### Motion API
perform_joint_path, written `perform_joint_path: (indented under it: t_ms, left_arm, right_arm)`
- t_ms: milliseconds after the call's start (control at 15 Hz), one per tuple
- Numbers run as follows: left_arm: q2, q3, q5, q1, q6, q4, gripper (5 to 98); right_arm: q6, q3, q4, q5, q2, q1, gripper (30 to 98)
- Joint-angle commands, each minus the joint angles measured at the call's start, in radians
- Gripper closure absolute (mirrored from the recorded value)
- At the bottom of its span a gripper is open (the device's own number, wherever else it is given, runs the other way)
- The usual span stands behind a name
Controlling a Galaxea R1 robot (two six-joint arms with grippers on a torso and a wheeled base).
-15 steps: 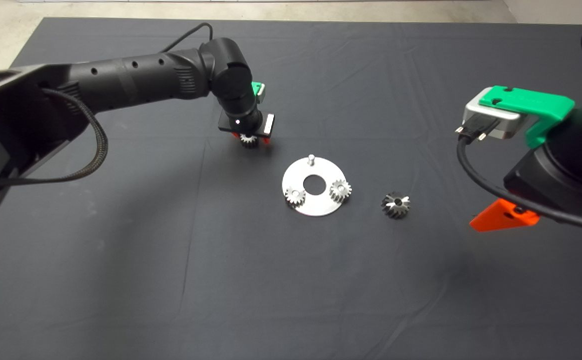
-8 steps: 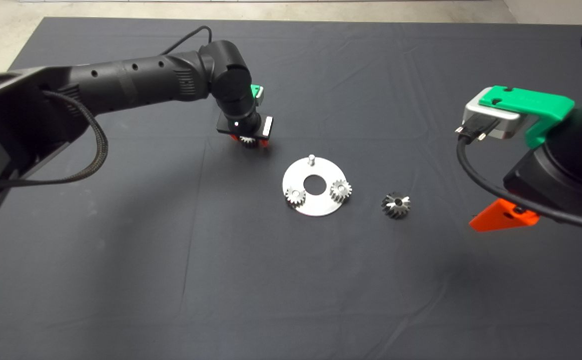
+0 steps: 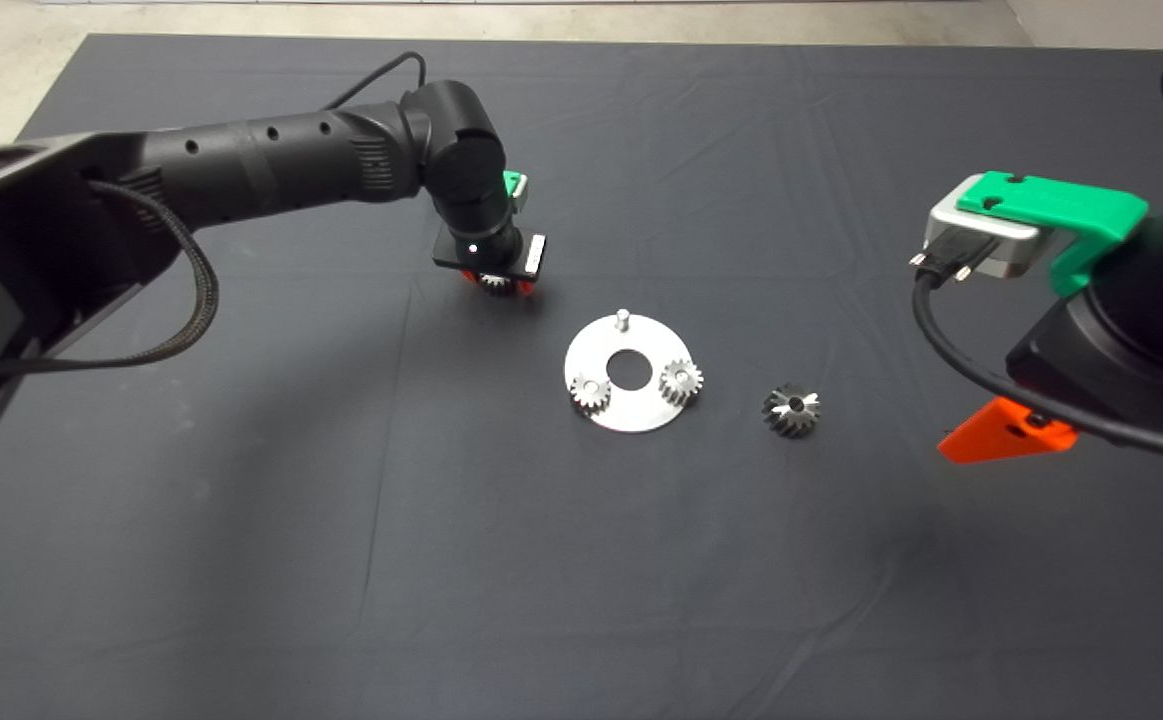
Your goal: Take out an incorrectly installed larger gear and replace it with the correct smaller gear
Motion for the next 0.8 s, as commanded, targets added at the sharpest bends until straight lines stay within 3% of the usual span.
perform_joint_path:
  t_ms: [0,333,533,733]
  left_arm:
    - [0.002,-0.001,0.005,-0.017,0.005,-0.004,51.4]
    - [-0.001,0.001,0.005,-0.017,0.008,-0.004,57.8]
    - [-0.001,0.003,0.003,-0.017,0.003,-0.004,58.4]
    - [-0.004,-0.001,0.006,-0.017,0.003,-0.003,63.0]
  right_arm:
    - [0.007,0.004,0.033,-0.036,-0.003,0.028,36.2]
    - [0.006,0.004,0.032,-0.036,-0.003,0.029,36.2]
    - [0.004,0.005,0.033,-0.014,-0.003,0.029,36.2]
    - [0.004,0.005,0.033,-0.013,-0.005,0.030,36.2]
